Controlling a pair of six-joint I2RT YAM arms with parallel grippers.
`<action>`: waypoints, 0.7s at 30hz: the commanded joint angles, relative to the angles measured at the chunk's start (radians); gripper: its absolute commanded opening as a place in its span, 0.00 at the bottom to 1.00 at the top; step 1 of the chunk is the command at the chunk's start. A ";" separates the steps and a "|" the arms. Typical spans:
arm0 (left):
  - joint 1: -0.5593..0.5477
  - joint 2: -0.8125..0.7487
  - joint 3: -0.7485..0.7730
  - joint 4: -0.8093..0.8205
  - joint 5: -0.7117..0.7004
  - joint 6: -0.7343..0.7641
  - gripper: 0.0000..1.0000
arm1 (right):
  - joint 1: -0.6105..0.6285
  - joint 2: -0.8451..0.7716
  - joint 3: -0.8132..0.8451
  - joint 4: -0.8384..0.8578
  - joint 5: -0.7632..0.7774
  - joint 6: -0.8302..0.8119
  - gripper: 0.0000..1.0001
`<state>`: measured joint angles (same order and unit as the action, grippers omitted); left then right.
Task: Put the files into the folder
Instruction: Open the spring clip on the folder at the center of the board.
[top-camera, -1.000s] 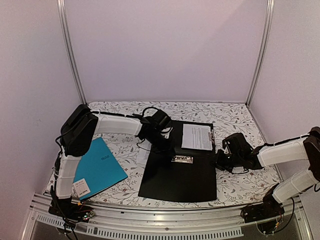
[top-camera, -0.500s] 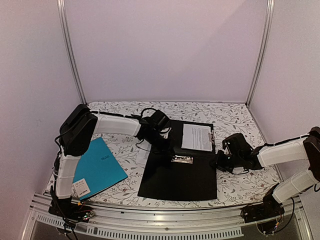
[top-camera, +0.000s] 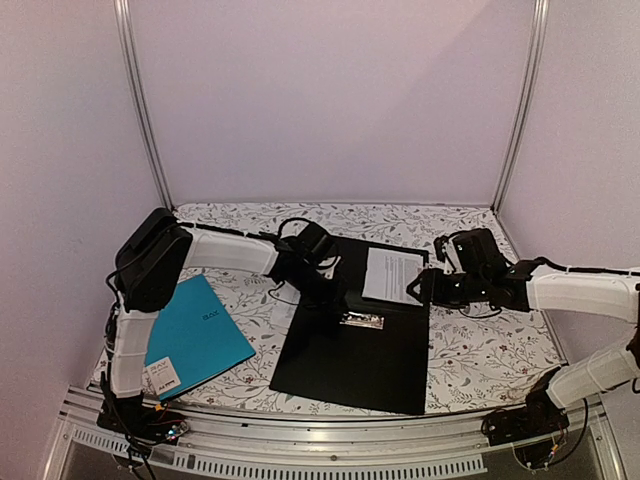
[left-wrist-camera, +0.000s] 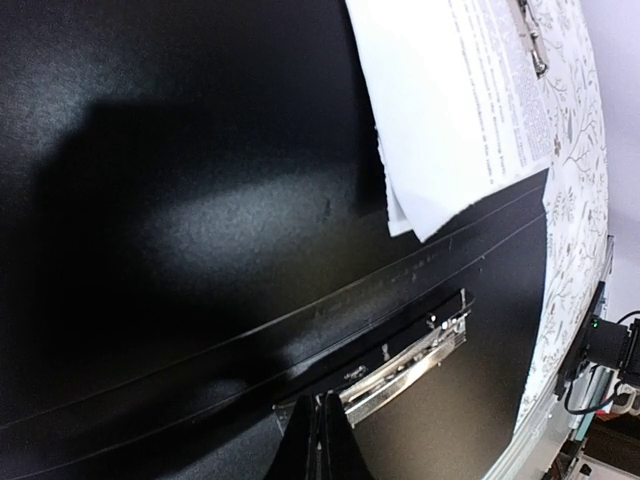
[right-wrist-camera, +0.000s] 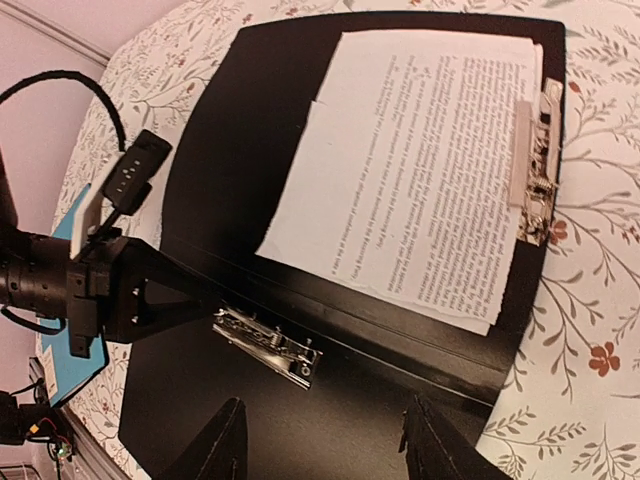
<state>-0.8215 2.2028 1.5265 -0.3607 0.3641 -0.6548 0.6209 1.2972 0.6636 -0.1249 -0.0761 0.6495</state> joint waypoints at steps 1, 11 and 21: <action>0.014 0.000 -0.045 -0.080 -0.033 0.060 0.00 | 0.004 0.065 0.121 -0.066 -0.107 -0.241 0.53; 0.046 -0.032 -0.118 -0.097 0.012 0.153 0.00 | 0.036 0.373 0.304 -0.064 -0.279 -0.548 0.54; 0.062 -0.015 -0.133 -0.095 0.066 0.196 0.00 | 0.138 0.526 0.338 -0.022 -0.259 -0.700 0.57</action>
<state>-0.7784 2.1563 1.4395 -0.3565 0.4488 -0.4992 0.7219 1.7794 0.9619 -0.1612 -0.3397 0.0463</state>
